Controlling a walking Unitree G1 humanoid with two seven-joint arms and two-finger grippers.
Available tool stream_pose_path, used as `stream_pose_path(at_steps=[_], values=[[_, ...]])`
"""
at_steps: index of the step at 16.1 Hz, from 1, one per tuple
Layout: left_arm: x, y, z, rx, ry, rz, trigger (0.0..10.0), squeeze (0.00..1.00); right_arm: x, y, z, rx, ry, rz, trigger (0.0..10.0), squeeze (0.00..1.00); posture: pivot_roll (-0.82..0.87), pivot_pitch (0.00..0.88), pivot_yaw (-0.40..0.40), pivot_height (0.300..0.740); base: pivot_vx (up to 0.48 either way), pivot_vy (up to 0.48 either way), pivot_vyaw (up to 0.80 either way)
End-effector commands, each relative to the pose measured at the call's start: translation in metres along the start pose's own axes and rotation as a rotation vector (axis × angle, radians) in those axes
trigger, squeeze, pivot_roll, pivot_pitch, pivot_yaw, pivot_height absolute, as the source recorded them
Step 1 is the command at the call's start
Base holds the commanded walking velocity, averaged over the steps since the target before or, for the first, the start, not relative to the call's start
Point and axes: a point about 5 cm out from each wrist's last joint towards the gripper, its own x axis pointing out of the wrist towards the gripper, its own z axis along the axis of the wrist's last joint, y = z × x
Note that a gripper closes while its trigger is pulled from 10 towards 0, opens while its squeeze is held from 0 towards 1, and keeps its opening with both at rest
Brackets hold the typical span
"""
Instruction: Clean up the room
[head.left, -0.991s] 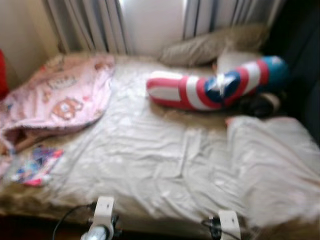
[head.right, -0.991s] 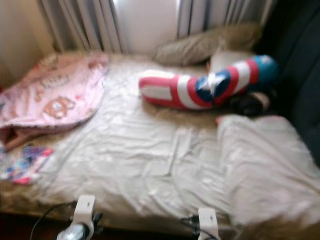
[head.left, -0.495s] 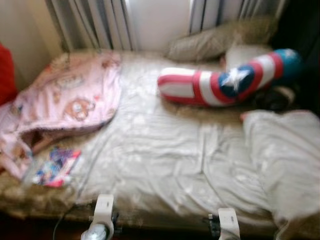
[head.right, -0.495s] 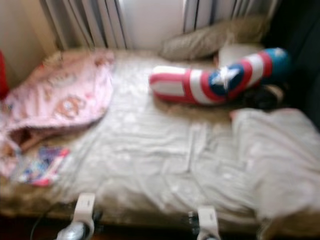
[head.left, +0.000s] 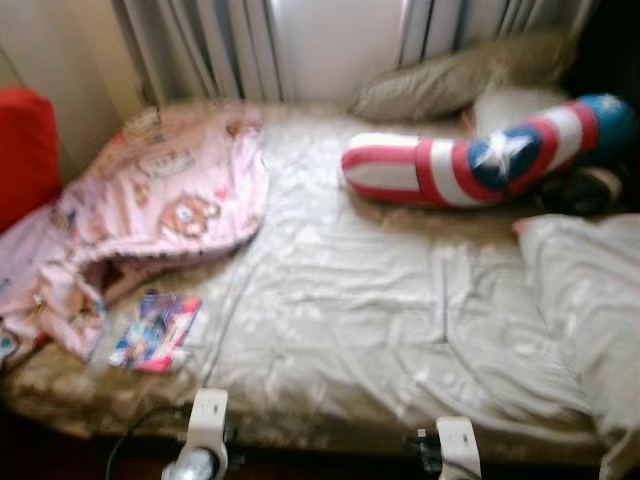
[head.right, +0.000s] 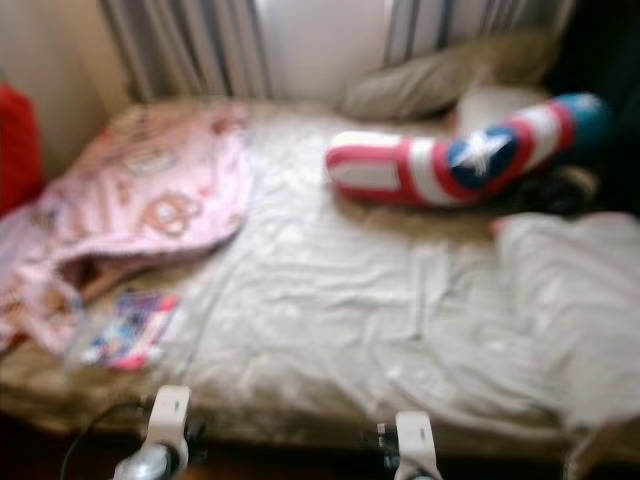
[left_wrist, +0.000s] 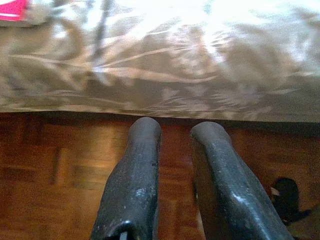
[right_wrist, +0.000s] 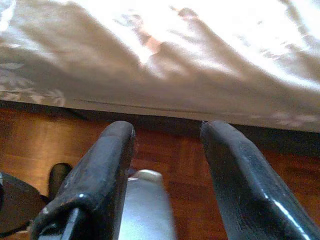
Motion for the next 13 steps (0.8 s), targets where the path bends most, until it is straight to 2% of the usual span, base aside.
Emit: stream_pose_path(at_steps=[1, 13], values=[[-0.0004, -0.0041, -0.0032, -0.003, 0.013, -0.011, 10.0, 0.00, -0.0016, -0.0061, -0.0049, 0.004, 0.013, -0.017, 10.0, 0.00, -0.04, 0.048, 0.027, 0.697, 0.000, 0.352, 0.00], [-0.0006, -0.0037, -0.0041, -0.006, 0.017, -0.011, 10.0, 0.00, -0.0012, -0.0048, -0.0038, 0.011, 0.010, -0.012, 10.0, 0.00, -0.04, 0.051, 0.026, 0.697, 0.000, 0.353, 0.00]])
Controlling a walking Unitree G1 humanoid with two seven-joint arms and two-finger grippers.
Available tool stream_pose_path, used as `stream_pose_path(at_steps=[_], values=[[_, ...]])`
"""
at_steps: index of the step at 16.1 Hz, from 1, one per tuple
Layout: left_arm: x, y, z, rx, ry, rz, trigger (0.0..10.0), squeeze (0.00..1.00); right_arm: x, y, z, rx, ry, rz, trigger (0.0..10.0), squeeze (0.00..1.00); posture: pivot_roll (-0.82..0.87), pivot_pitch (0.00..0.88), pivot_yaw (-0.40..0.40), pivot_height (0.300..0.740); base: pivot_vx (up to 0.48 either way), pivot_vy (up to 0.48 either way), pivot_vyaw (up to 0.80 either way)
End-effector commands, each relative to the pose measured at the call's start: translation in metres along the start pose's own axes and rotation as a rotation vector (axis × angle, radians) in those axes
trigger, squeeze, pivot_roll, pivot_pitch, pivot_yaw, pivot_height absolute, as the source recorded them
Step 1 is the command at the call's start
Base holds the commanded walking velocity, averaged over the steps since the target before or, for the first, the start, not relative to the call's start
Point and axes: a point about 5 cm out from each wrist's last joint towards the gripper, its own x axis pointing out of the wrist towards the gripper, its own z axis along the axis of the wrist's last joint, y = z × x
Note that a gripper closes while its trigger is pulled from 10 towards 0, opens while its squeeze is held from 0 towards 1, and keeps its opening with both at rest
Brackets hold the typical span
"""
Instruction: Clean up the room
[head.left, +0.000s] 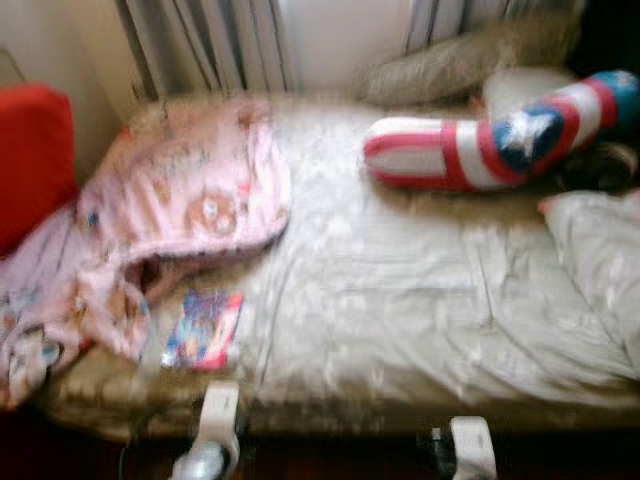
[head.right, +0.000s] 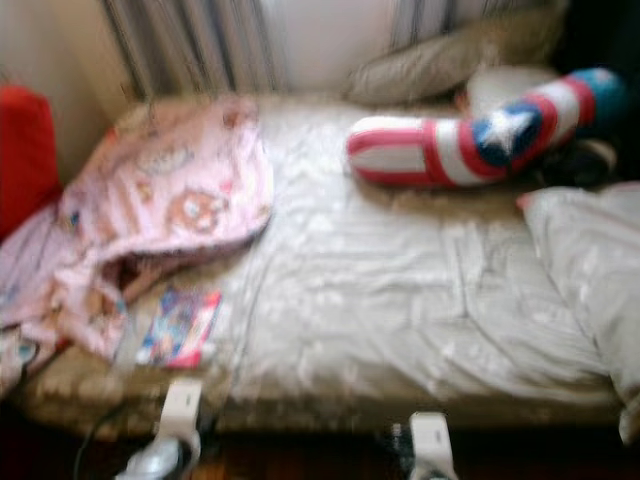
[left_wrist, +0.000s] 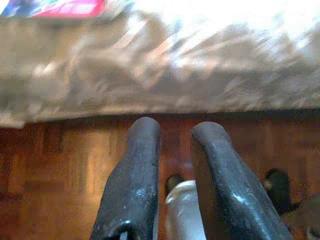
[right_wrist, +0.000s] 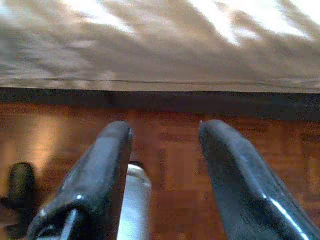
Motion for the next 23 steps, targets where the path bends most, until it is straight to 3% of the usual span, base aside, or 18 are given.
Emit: stream_pose_path(at_steps=[1, 3, 7, 19, 23], values=[[-0.001, 0.000, -0.004, 0.000, 0.017, -0.002, 10.0, 0.00, -0.001, 0.002, -0.002, 0.009, 0.003, 0.007, 10.0, 0.00, -0.04, 0.051, 0.026, 0.697, 0.000, 0.356, 0.00], [-0.001, 0.000, -0.004, 0.001, 0.016, -0.002, 10.0, 0.00, -0.001, 0.003, -0.002, 0.059, 0.000, 0.020, 10.0, 0.00, -0.04, 0.051, 0.027, 0.697, 0.000, 0.351, 0.00], [-0.001, 0.000, -0.004, -0.001, 0.016, -0.002, 10.0, 0.00, -0.001, 0.002, -0.002, 0.042, 0.003, 0.015, 10.0, 0.00, -0.04, 0.051, 0.025, 0.740, 0.000, 0.353, 0.00], [-0.001, 0.000, -0.003, -0.003, 0.014, -0.002, 10.0, 0.00, -0.001, -0.001, -0.005, 0.039, 0.013, 0.010, 10.0, 0.00, -0.04, 0.057, 0.023, 0.740, 0.000, 0.353, 0.00], [-0.001, -0.001, -0.003, -0.001, 0.014, -0.003, 10.0, 0.00, -0.007, -0.014, -0.018, 0.040, 0.026, -0.001, 10.0, 0.00, -0.04, 0.058, 0.024, 0.740, 0.000, 0.353, 0.00]])
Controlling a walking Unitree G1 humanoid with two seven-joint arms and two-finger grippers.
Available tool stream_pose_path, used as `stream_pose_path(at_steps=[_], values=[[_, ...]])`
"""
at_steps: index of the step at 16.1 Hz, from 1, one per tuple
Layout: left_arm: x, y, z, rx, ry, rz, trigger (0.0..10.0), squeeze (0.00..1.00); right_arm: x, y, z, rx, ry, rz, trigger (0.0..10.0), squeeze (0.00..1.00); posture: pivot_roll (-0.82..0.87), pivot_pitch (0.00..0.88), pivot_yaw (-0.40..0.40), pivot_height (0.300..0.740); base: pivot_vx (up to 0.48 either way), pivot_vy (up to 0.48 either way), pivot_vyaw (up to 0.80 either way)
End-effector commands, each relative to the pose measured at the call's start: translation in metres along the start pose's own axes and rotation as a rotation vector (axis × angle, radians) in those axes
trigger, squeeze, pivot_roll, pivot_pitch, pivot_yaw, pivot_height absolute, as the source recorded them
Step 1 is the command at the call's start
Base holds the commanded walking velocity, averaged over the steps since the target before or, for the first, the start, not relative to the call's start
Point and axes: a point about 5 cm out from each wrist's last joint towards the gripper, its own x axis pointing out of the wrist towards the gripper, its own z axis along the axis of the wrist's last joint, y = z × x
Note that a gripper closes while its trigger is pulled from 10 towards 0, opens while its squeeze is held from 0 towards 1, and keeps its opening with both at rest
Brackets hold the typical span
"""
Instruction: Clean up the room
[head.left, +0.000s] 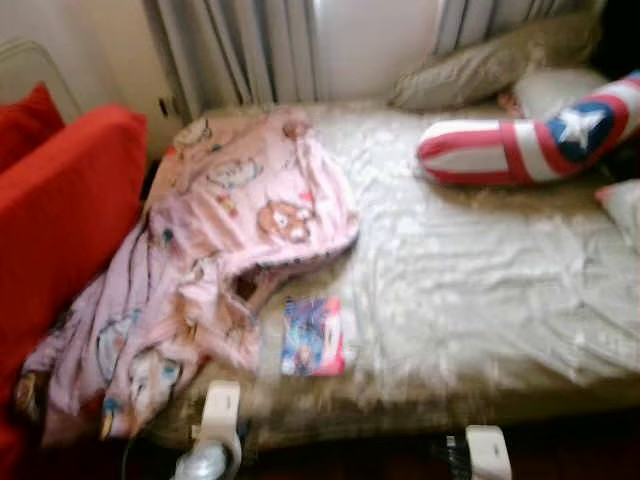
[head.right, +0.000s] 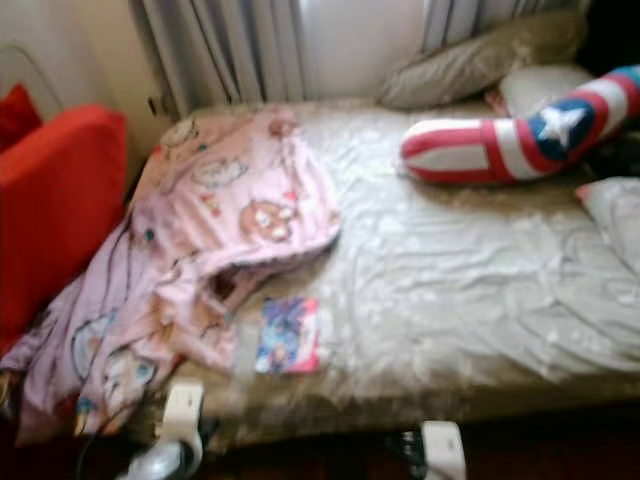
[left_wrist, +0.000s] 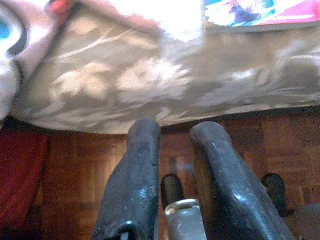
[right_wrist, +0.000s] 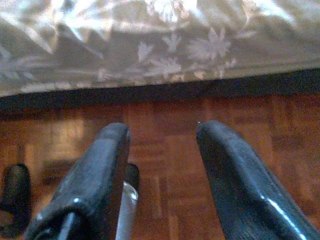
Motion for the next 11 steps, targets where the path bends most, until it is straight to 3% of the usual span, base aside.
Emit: stream_pose_path(at_steps=[1, 7, 11], values=[[-0.003, 0.006, -0.009, 0.007, 0.033, 0.011, 10.0, 0.00, 0.000, 0.007, -0.002, 0.013, 0.001, 0.022, 10.0, 0.00, -0.04, 0.057, 0.023, 0.740, 0.000, 0.352, 0.00], [-0.003, 0.004, -0.009, -0.004, 0.022, 0.002, 10.0, 0.00, 0.005, 0.020, 0.011, 0.004, -0.007, 0.037, 10.0, 0.00, -0.04, 0.051, 0.020, 0.740, 0.000, 0.049, 0.00], [-0.002, 0.004, -0.007, 0.000, 0.018, 0.003, 10.0, 0.00, 0.003, 0.019, 0.006, 0.004, -0.012, 0.040, 10.0, 0.00, -0.04, 0.035, 0.022, 0.740, 0.000, 0.000, 0.00]])
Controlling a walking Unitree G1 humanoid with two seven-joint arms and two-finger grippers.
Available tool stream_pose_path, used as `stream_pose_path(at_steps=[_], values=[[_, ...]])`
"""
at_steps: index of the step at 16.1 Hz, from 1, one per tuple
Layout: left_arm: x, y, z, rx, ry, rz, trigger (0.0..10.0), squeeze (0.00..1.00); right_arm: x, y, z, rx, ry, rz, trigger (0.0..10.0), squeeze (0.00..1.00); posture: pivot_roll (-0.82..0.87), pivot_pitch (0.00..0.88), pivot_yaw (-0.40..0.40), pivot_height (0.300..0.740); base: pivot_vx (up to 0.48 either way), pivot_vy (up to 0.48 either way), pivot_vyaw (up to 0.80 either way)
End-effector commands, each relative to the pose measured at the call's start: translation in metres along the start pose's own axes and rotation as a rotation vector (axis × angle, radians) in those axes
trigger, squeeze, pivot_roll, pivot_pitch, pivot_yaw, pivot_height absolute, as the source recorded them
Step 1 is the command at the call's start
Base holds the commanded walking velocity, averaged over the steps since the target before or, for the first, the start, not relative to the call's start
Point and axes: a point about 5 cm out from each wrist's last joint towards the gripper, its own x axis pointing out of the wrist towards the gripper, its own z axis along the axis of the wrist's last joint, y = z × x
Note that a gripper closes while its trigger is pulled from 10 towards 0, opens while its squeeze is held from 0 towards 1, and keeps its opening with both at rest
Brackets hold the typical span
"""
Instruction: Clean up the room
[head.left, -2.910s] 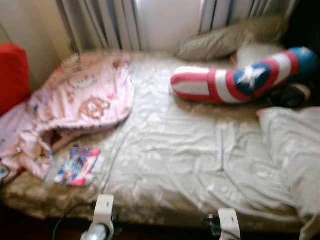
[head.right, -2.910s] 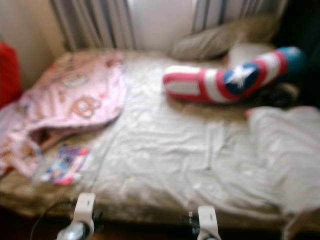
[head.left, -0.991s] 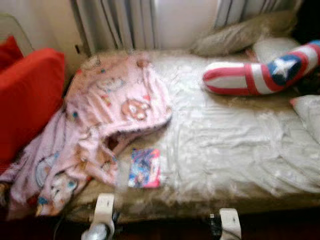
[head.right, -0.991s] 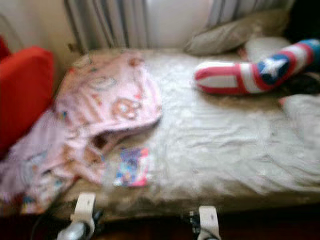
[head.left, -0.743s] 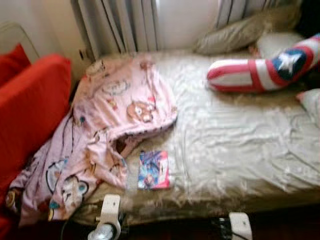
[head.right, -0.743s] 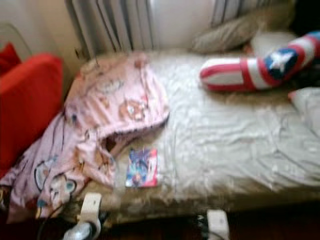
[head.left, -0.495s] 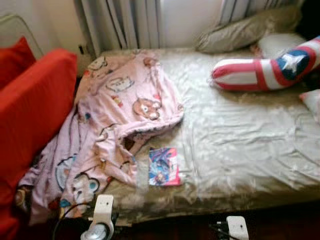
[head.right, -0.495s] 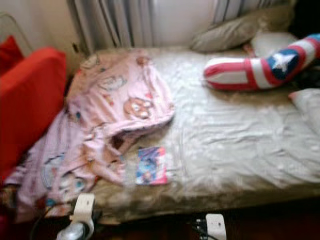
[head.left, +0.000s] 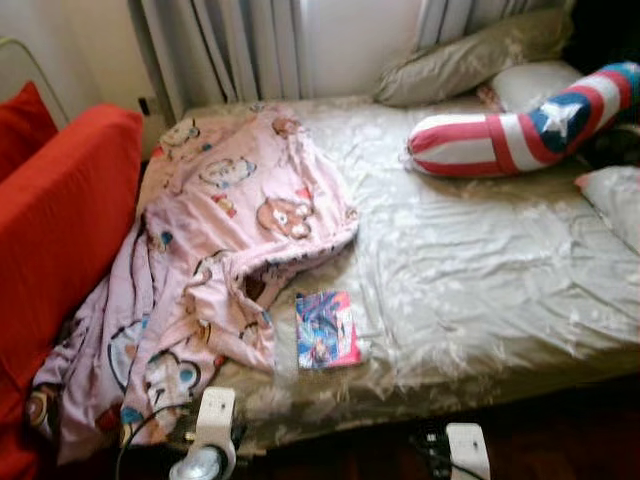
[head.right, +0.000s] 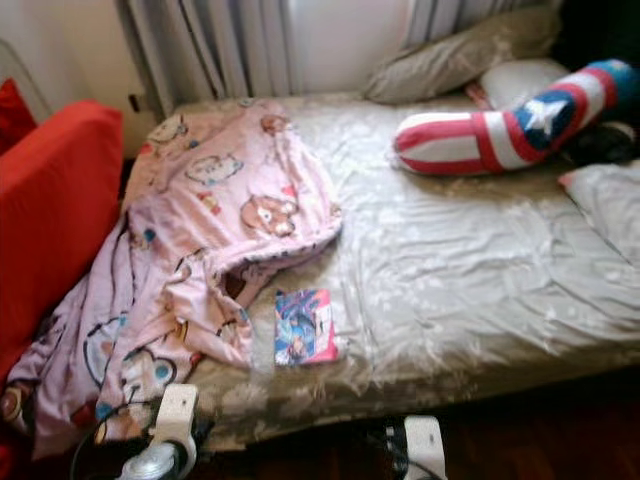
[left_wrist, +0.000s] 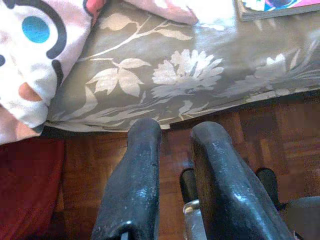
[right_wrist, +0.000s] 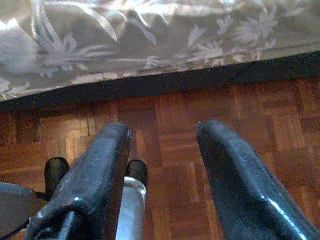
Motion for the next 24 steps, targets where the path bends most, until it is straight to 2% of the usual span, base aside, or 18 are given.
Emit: stream_pose_path(at_steps=[1, 2, 3, 6, 8, 13, 17, 19, 24], values=[[-0.001, 0.000, -0.003, 0.000, 0.009, 0.001, 10.0, 0.00, -0.001, -0.001, -0.001, 0.002, 0.000, 0.001, 10.0, 0.00, -0.04, 0.035, 0.022, 0.740, 0.000, 0.000, 0.00], [-0.001, 0.000, -0.003, -0.001, 0.009, -0.001, 10.0, 0.00, -0.002, -0.003, -0.004, -0.004, 0.004, 0.002, 10.0, 0.00, -0.05, 0.027, 0.024, 0.740, 0.000, 0.000, 0.00], [-0.001, -0.001, -0.004, 0.001, 0.008, -0.006, 10.0, 0.00, -0.002, -0.004, -0.005, -0.051, 0.003, 0.015, 10.0, 0.00, -0.05, 0.018, 0.022, 0.740, 0.000, 0.000, 0.00], [-0.001, -0.002, -0.004, -0.002, 0.007, -0.007, 10.0, 0.00, -0.003, 0.000, -0.009, -0.077, 0.029, 0.030, 10.0, 0.00, -0.05, 0.006, 0.021, 0.740, 0.000, 0.000, 0.76], [-0.001, -0.002, -0.004, -0.005, 0.008, -0.011, 10.0, 0.00, -0.002, 0.004, -0.008, -0.045, 0.026, 0.035, 10.0, 0.00, -0.05, 0.000, 0.021, 0.740, 0.000, 0.000, 0.22], [-0.001, -0.004, -0.004, -0.011, 0.005, -0.017, 10.0, 0.00, -0.001, 0.006, -0.006, -0.047, 0.025, 0.033, 10.0, 0.00, -0.05, 0.000, 0.021, 0.740, 0.000, 0.000, 0.00], [0.000, -0.004, 0.000, -0.020, -0.004, -0.012, 10.0, 0.00, -0.001, 0.007, -0.006, -0.101, 0.030, 0.045, 10.0, 0.00, -0.05, 0.026, 0.016, 0.740, 0.000, 0.000, 0.50], [0.000, -0.003, 0.001, -0.024, -0.007, -0.010, 10.0, 0.00, -0.001, 0.007, -0.006, -0.056, 0.028, 0.041, 10.0, 0.00, -0.05, 0.032, 0.015, 0.740, 0.000, 0.000, 0.35], [0.001, -0.003, 0.002, -0.030, -0.011, -0.010, 10.0, 0.00, -0.001, 0.004, -0.003, -0.056, 0.013, 0.043, 10.0, 0.00, -0.04, 0.047, 0.013, 0.740, 0.000, 0.000, 0.00]])
